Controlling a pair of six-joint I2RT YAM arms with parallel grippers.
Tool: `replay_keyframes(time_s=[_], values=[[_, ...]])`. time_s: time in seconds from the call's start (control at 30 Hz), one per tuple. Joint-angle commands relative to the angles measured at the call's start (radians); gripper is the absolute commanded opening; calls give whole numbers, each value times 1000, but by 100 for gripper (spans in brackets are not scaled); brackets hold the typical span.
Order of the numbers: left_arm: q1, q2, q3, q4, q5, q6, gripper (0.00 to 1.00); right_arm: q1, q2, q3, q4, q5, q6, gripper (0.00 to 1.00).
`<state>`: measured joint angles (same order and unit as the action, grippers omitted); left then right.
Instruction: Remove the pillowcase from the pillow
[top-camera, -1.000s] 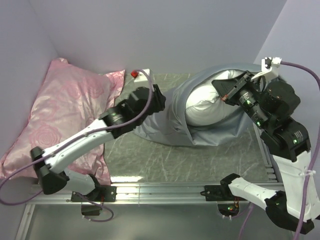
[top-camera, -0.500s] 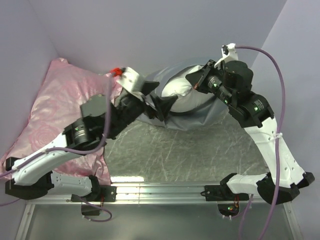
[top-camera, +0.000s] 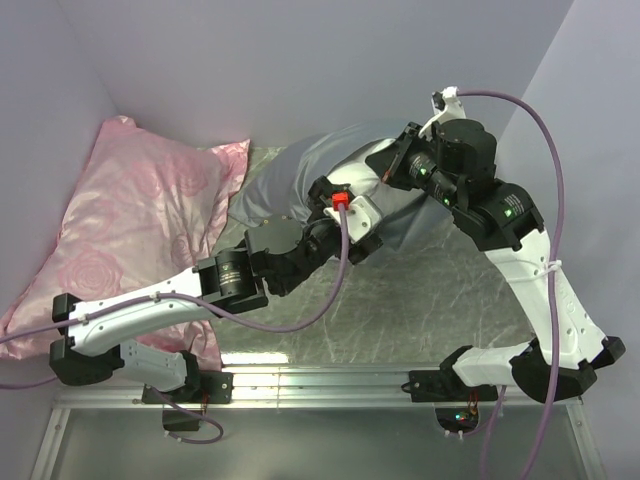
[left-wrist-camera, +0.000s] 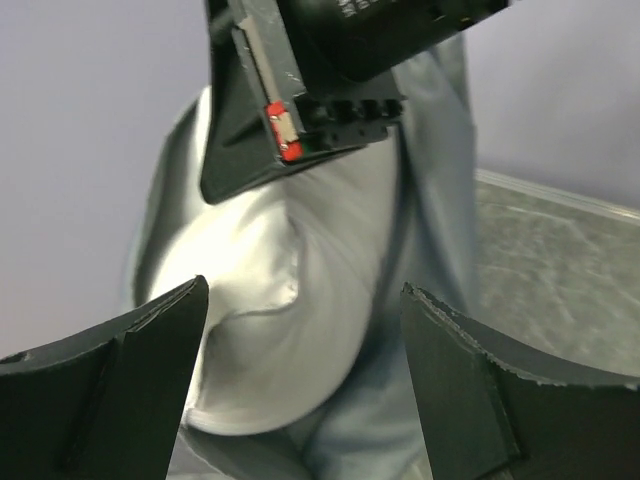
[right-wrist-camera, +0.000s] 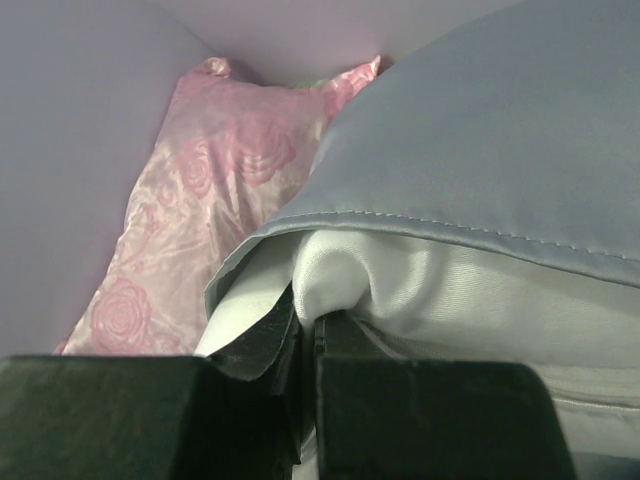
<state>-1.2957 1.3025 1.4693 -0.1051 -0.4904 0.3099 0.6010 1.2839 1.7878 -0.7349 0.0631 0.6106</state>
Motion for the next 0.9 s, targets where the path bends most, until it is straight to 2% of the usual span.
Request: replay_keyframes(time_s=[0.0,0.17,0.43,0.5,0.53,0.57,0.63,0.67,0.73,0.83,0.87], values=[[-5,21,0,97,-82,133,83,17,-72,55,115,-20,-2,0],[-8,41,-36,162,-76,204,81,20,-86,64,106,-20,-3,0],[-11,127,-10,139,-103,302,79,25,-90,97,97,-39,0,0],[-8,138,-15,150,-106,316,75,25,-93,97,98,-39,0,0],[-4,155,-17,157,-117,324,70,25,-95,99,97,-39,0,0],[-2,164,-17,160,-144,330,54,25,-97,104,95,-39,1,0],[9,190,-17,185,-178,340,38,28,-98,110,92,-45,3,0],[13,196,-10,192,-198,340,21,26,-101,110,94,-49,2,0],[22,193,-10,185,-203,321,0,28,-106,108,94,-46,0,0],[35,162,-15,211,-214,266,0,28,-104,107,81,-22,-20,0],[42,155,5,205,-214,197,0,26,-103,105,80,-5,-28,0]])
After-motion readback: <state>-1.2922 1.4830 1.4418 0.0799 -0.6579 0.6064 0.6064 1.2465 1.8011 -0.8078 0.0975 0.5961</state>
